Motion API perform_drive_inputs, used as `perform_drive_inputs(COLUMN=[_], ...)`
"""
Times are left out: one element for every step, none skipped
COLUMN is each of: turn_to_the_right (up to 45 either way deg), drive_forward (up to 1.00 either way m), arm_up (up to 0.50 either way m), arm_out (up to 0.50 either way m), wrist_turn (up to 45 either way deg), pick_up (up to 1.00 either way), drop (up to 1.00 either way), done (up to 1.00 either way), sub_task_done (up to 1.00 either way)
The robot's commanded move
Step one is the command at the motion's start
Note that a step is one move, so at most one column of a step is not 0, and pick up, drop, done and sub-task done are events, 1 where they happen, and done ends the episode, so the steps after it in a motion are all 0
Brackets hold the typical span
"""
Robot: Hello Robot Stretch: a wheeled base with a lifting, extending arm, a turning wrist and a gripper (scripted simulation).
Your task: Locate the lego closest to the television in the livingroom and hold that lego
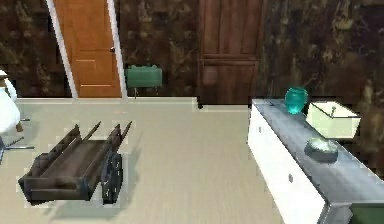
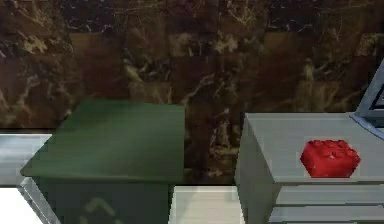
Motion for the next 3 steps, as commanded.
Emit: perform_drive_inputs(turn_to_the_right=[0.0,0.0,-9.0], drive_forward=[1.0,1.0,0.0], arm_up=[0.0,0.0,0.0], arm_out=[0.0,0.0,0.0], wrist_turn=[0.0,0.0,0.0], pick_up=[0.0,0.0,0.0], drop=[0.0,0.0,0.0], done=[0.0,0.0,0.0], sub_task_done=[0.0,0.0,0.0])
